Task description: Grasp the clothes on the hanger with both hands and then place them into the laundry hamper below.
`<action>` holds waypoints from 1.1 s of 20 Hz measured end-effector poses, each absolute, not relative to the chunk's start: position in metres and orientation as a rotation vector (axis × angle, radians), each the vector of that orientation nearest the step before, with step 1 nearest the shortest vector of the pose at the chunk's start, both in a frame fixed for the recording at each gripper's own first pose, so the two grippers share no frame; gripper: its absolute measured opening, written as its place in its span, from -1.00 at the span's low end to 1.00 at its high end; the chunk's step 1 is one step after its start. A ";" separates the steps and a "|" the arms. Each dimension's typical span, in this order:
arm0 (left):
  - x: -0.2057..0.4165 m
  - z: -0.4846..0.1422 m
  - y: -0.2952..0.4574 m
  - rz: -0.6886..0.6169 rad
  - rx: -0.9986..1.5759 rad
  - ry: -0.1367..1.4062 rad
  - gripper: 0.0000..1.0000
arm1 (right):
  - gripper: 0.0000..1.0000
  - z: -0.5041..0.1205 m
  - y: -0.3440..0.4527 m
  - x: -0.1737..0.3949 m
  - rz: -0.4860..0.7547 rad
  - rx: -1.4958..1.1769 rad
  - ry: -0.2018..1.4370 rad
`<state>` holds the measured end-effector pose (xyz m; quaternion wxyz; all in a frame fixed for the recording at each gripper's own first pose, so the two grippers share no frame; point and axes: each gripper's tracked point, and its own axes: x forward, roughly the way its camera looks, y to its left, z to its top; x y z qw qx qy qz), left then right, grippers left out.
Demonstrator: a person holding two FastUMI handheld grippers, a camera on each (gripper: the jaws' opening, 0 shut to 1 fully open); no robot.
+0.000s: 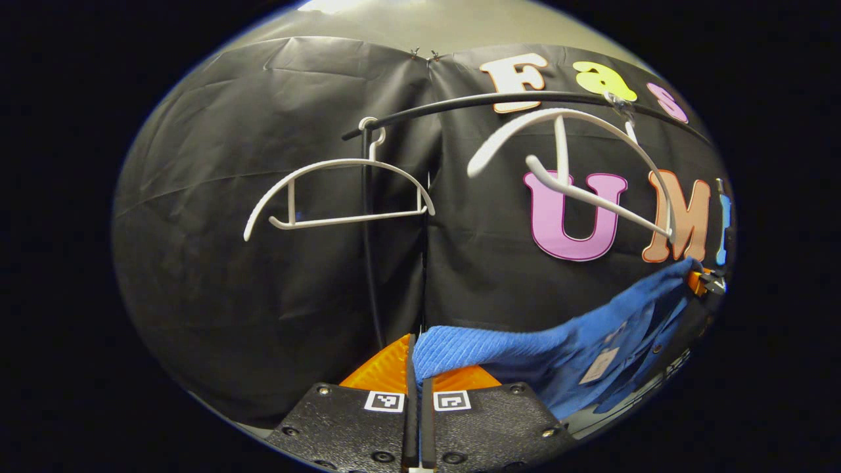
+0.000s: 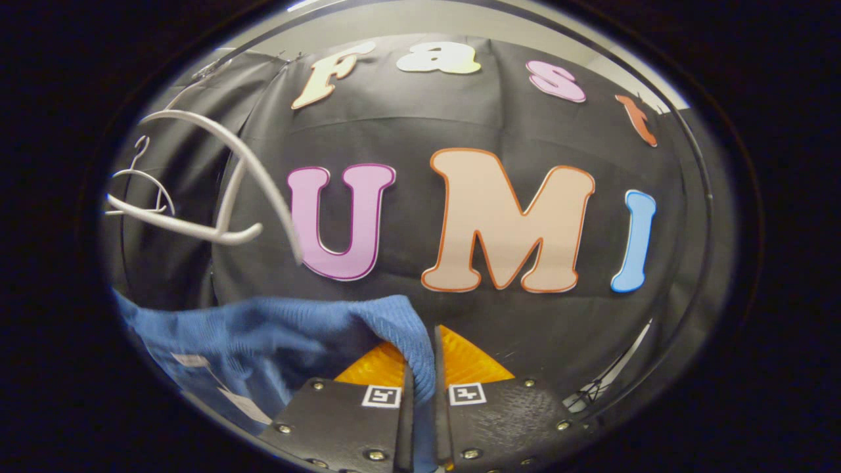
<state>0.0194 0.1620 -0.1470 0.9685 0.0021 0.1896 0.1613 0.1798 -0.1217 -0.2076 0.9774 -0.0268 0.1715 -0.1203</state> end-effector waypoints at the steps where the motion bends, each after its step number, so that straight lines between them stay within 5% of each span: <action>1: 0.020 -0.150 0.158 0.314 0.011 0.390 -0.96 | -0.75 -0.214 -0.118 0.176 -0.237 -0.060 0.357; 22: 0.073 -0.203 0.038 -0.009 -0.018 0.434 -0.95 | -0.75 -0.256 0.032 0.140 0.055 0.022 0.471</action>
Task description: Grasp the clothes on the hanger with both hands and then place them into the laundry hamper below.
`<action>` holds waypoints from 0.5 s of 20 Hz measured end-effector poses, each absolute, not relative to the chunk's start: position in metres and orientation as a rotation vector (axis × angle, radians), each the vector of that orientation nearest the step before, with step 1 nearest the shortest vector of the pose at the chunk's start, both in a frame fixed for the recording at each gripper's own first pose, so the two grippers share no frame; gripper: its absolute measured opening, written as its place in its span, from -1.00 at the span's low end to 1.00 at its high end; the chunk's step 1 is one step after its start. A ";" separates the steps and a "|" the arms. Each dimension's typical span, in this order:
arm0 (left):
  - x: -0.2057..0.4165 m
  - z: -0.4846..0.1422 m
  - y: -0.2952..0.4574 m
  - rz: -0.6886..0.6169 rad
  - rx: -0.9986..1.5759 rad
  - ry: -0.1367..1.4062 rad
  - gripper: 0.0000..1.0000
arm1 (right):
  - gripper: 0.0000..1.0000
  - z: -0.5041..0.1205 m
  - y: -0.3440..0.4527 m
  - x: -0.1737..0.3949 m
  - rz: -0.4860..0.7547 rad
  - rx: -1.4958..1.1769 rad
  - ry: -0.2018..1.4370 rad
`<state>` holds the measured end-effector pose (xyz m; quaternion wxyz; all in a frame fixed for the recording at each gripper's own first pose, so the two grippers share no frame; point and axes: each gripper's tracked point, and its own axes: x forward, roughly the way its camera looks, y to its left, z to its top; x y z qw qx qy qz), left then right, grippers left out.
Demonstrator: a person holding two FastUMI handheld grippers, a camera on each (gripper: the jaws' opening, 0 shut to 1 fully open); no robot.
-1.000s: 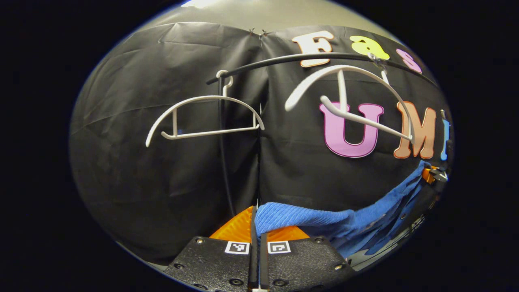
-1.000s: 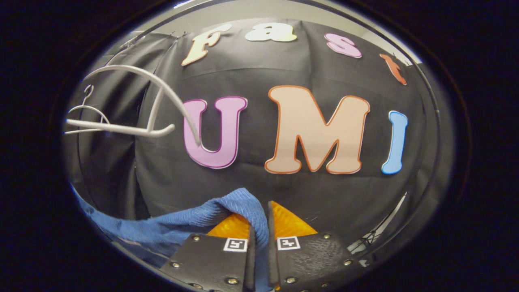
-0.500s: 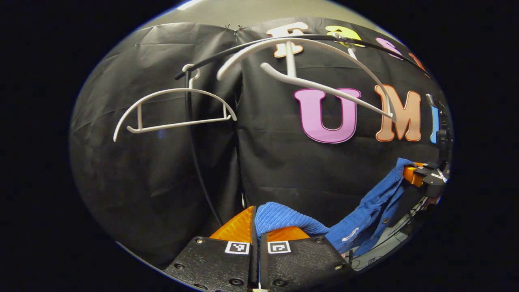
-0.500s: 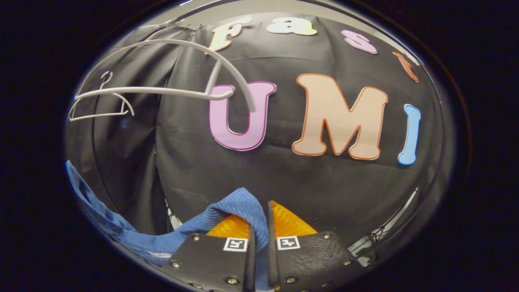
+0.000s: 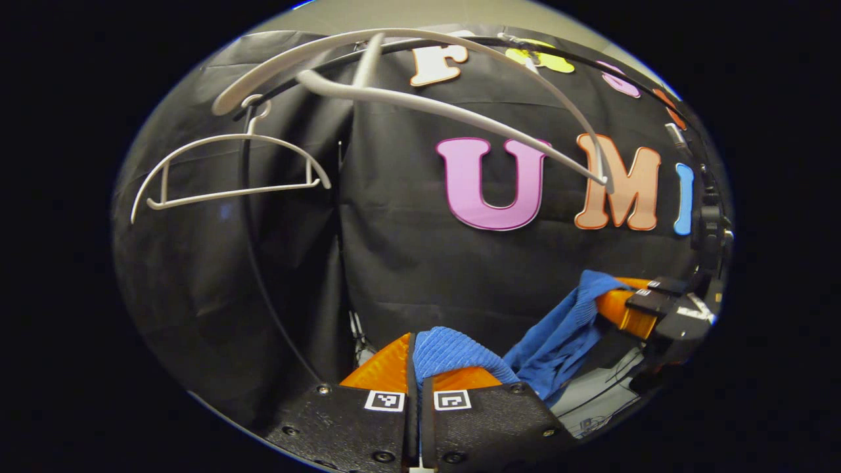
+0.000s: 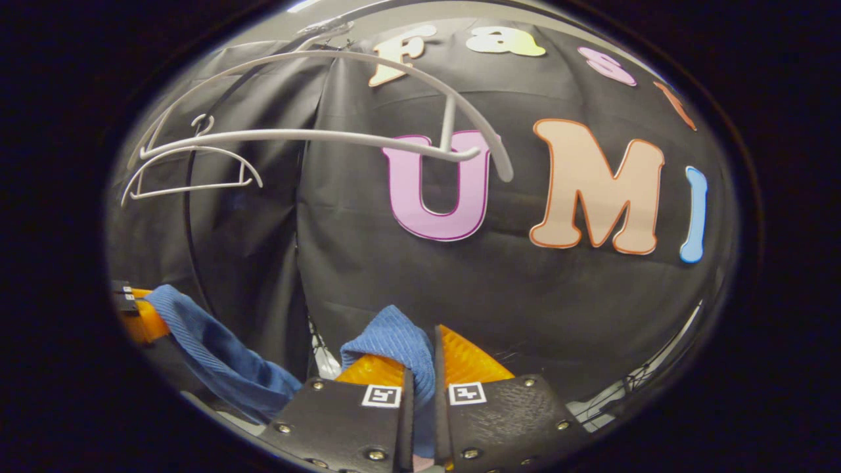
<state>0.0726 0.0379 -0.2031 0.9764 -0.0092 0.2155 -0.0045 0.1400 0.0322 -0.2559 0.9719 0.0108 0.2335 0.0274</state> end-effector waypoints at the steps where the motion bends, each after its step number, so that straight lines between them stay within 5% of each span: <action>1: 0.075 -0.205 0.030 -0.031 -0.030 0.432 -0.95 | -0.75 -0.261 0.037 0.138 0.067 0.028 0.483; 10: 0.070 -0.277 -0.001 -0.119 -0.095 0.563 -0.96 | -0.75 -0.328 0.055 0.103 0.098 0.067 0.639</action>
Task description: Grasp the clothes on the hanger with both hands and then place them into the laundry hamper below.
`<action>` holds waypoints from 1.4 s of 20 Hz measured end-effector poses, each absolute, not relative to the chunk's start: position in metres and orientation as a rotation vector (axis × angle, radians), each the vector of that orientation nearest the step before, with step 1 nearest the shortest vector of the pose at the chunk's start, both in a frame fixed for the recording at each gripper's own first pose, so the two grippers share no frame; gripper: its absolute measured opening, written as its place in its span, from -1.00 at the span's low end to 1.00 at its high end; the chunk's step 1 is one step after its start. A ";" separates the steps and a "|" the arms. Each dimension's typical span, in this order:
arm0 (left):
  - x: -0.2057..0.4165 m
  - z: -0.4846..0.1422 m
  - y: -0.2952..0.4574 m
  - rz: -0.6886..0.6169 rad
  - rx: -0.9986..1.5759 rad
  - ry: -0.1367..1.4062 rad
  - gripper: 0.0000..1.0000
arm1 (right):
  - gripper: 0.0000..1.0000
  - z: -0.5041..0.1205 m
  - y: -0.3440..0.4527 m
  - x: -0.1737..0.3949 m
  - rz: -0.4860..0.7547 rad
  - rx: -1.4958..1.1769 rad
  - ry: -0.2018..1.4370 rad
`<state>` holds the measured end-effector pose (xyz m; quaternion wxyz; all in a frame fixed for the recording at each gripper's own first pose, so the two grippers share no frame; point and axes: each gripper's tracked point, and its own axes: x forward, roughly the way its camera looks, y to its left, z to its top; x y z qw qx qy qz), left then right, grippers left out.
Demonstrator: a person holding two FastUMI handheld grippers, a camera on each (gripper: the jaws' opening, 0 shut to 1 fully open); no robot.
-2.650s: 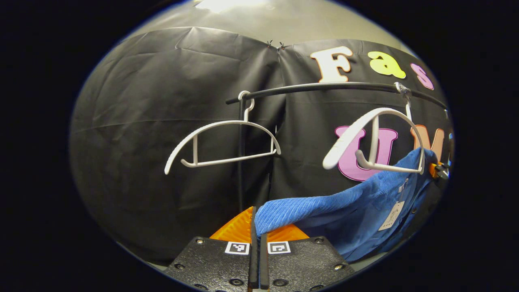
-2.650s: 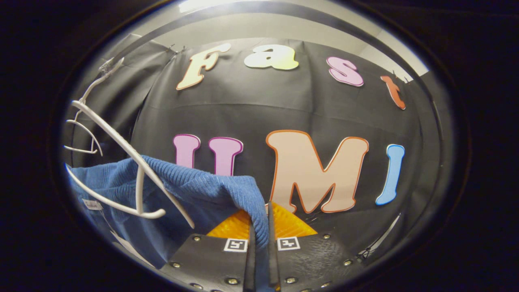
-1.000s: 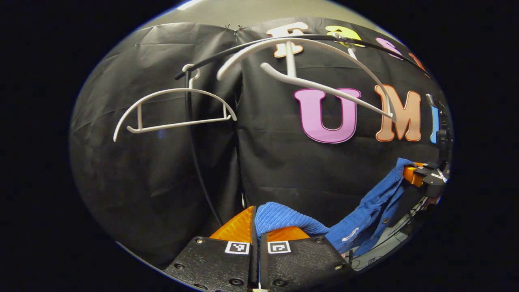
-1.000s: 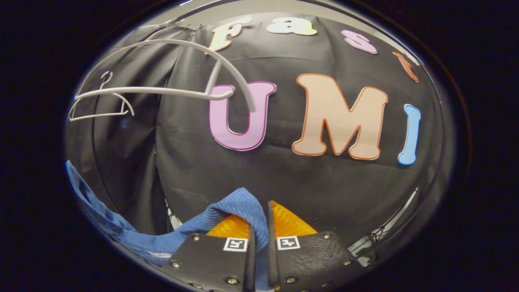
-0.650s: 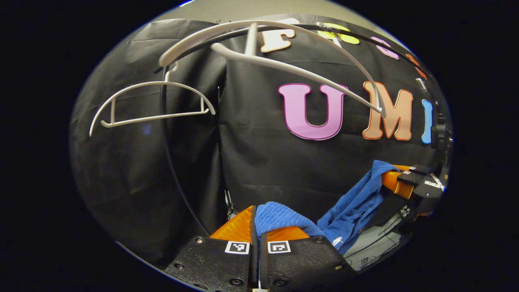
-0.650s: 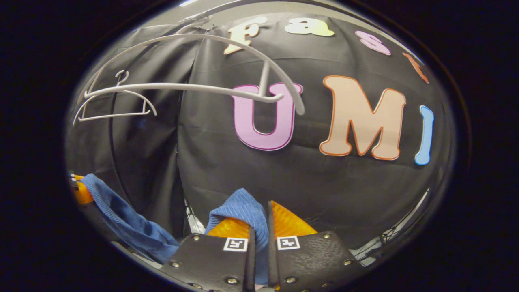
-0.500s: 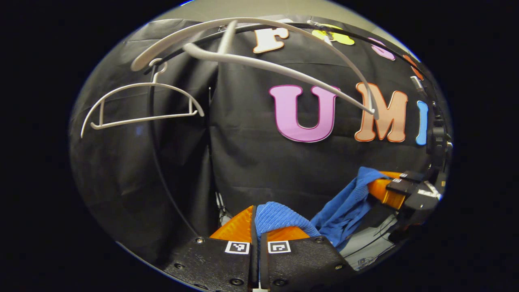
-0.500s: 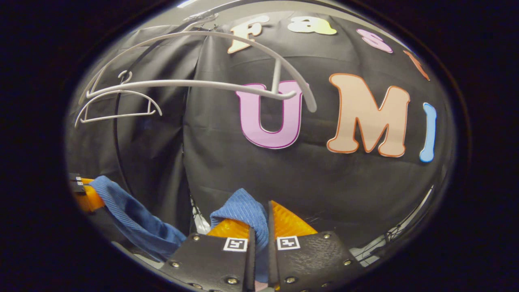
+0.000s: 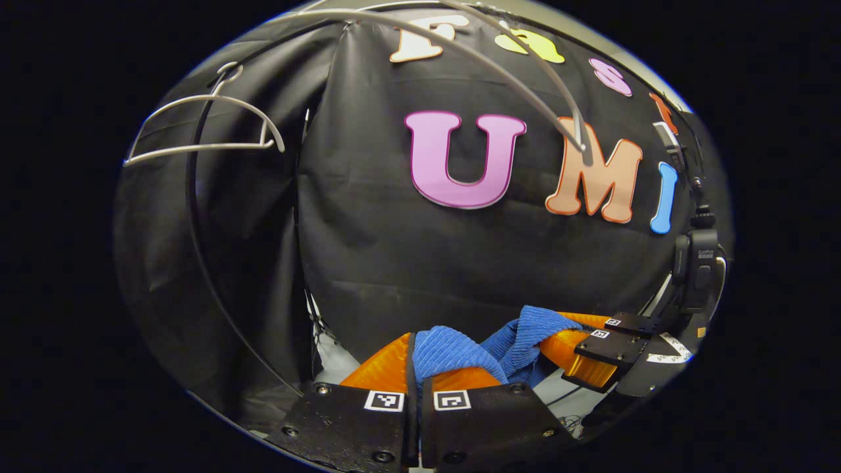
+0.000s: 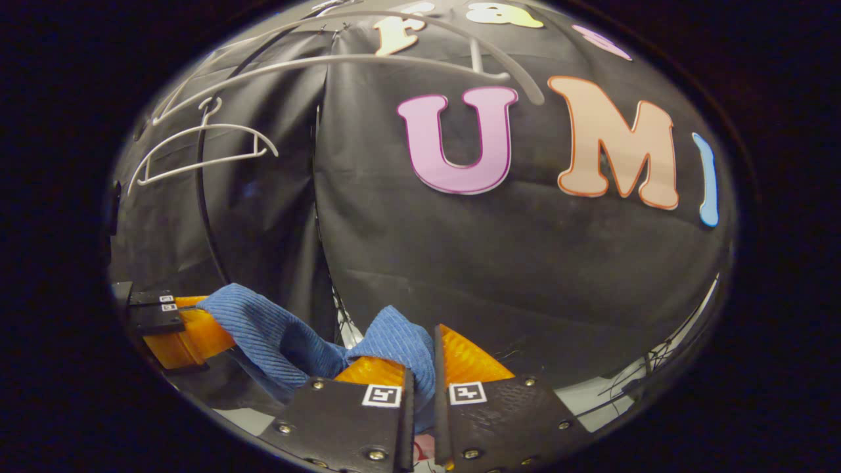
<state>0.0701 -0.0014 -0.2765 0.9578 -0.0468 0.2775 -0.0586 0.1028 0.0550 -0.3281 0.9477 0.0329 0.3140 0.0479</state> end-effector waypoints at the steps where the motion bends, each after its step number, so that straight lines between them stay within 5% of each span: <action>1: 0.067 -0.287 -0.003 -0.120 -0.093 0.591 -0.96 | -0.75 -0.338 0.055 0.096 0.097 0.065 0.662; 28: -0.024 -0.454 -0.012 -0.156 -0.025 1.097 -0.94 | -0.74 -0.466 0.058 -0.006 0.103 0.007 1.035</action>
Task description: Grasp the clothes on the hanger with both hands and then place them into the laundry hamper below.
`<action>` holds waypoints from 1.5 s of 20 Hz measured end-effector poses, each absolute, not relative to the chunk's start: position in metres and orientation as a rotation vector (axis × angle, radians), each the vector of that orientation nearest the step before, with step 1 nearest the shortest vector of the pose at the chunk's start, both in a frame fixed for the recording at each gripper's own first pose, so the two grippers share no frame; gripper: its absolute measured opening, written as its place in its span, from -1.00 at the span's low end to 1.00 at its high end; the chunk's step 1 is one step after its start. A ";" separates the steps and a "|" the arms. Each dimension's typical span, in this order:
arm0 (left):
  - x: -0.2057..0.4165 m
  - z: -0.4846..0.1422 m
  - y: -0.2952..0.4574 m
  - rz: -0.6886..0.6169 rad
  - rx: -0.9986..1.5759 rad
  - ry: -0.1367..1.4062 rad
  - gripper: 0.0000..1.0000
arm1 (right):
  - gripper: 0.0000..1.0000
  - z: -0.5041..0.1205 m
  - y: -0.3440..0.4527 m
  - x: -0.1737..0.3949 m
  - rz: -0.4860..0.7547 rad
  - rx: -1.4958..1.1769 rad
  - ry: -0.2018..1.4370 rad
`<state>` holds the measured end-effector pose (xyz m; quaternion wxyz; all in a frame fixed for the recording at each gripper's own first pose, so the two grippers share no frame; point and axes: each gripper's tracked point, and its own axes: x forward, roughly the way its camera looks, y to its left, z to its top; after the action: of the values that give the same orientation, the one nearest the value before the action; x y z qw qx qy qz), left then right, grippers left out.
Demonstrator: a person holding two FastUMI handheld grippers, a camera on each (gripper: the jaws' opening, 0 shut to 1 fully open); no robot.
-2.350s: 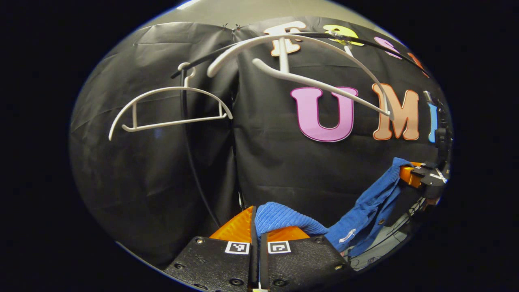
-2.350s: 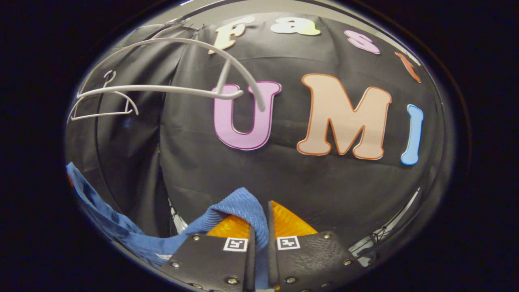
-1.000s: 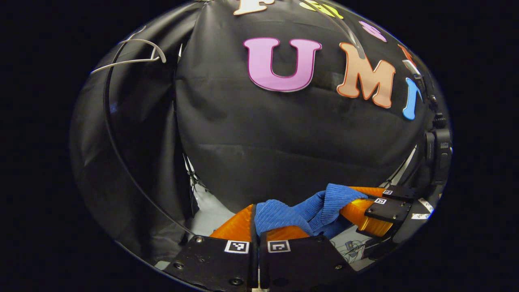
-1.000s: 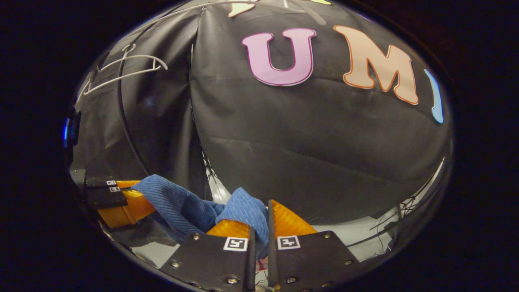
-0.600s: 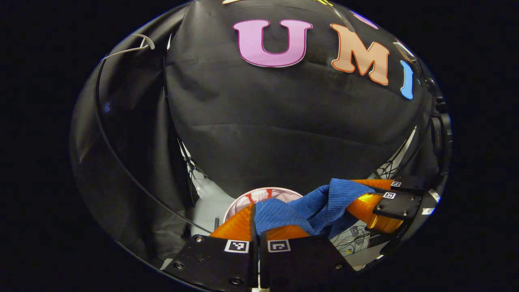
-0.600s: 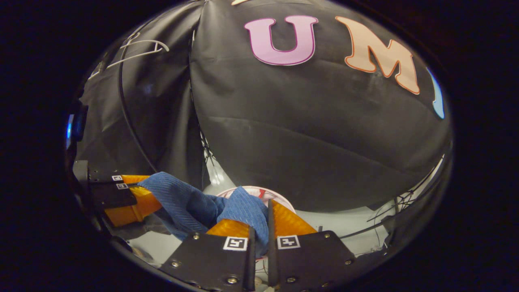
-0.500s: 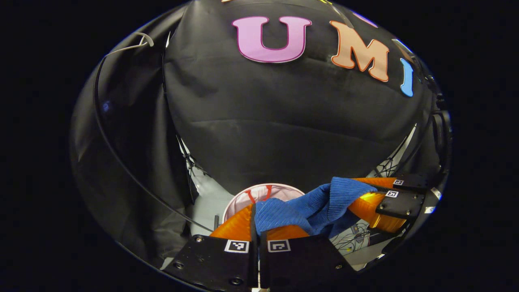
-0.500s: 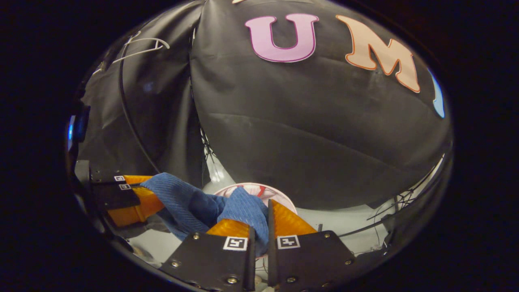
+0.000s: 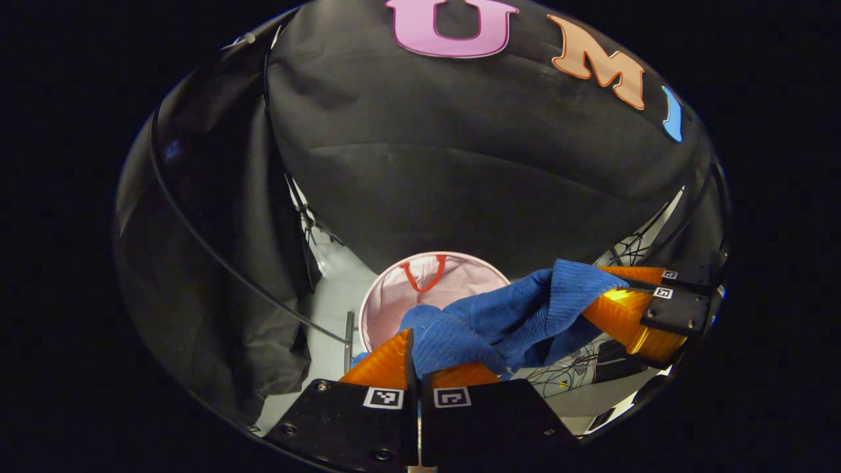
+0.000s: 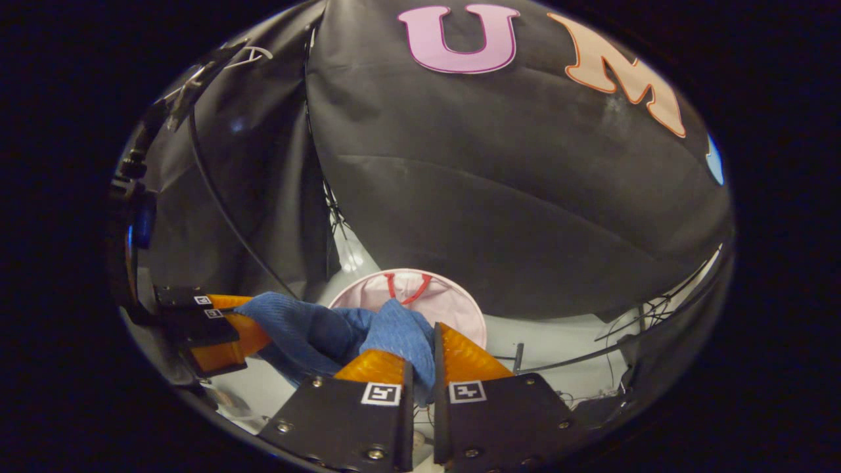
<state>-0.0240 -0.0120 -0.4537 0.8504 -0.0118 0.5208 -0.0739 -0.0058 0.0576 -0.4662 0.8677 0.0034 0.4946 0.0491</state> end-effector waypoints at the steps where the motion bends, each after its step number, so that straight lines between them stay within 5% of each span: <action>1: -0.029 -0.460 -0.011 -0.153 -0.036 1.119 -0.92 | -0.75 -0.467 0.059 -0.007 0.104 0.013 1.041; 7: -0.048 -0.478 -0.011 -0.141 -0.060 1.201 -0.78 | -0.75 -0.460 0.060 -0.001 0.114 0.011 1.030; 9: -0.041 -0.474 -0.012 -0.142 -0.054 1.185 -0.43 | -0.75 -0.459 0.060 -0.001 0.113 0.011 1.028; 12: -0.037 -0.466 -0.016 -0.145 -0.059 1.173 -0.43 | -0.75 -0.459 0.057 -0.005 0.112 0.012 1.033; 13: -0.037 -0.464 -0.017 -0.148 -0.057 1.168 -0.58 | -0.75 -0.459 0.058 -0.006 0.111 0.013 1.032; 14: -0.036 -0.463 -0.019 -0.151 -0.052 1.162 -0.43 | -0.75 -0.458 0.057 -0.005 0.109 0.015 1.030; 20: -0.028 -0.443 -0.025 -0.172 -0.048 1.096 -0.43 | -0.75 -0.441 0.050 -0.003 0.091 0.025 0.995; 30: 0.032 -0.318 -0.057 -0.218 -0.089 0.735 -0.43 | -0.74 -0.328 0.012 0.043 -0.002 0.025 0.714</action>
<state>0.0323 -0.0573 -0.3181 0.9264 -0.0432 0.3586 -0.1061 0.0431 0.0116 -0.3281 0.9369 0.0123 0.3494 -0.0009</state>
